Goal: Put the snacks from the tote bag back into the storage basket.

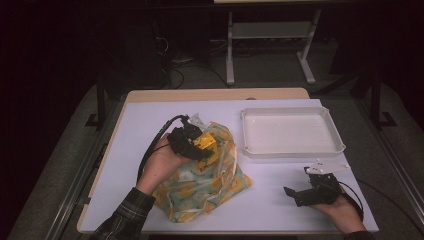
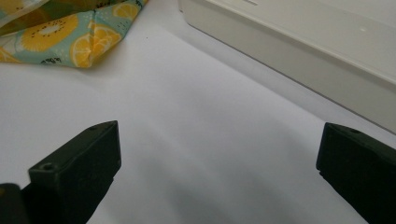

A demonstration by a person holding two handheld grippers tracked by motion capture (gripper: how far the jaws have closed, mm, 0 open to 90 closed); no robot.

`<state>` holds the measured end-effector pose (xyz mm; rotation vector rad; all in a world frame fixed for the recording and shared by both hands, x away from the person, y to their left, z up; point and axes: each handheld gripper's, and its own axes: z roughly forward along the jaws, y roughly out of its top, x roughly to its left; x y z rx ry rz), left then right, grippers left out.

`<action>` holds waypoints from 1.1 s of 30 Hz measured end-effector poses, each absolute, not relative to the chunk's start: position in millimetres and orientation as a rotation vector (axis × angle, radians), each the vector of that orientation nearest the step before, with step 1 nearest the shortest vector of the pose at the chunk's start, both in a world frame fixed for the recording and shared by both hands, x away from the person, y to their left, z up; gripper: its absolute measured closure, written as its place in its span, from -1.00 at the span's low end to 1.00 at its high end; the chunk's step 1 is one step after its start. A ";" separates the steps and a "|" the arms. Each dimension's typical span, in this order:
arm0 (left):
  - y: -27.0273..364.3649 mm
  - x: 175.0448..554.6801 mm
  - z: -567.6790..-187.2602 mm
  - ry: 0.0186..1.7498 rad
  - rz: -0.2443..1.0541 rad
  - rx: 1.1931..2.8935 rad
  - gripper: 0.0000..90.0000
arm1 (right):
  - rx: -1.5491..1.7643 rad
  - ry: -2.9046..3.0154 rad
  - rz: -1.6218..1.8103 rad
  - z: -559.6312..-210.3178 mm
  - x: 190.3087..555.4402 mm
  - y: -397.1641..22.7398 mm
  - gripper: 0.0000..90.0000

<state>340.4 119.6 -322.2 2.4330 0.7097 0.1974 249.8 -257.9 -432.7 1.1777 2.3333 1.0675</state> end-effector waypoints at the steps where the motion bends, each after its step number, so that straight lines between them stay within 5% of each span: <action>1: 118.7 341.0 -320.3 0.707 0.199 2.431 0.20 | 1.176 2.333 1.067 -432.7 249.9 -258.1 -1.00; 33: 91.9 357.0 -303.8 0.640 0.177 2.400 0.20 | 1.167 2.330 1.084 -431.7 249.8 -258.3 -1.00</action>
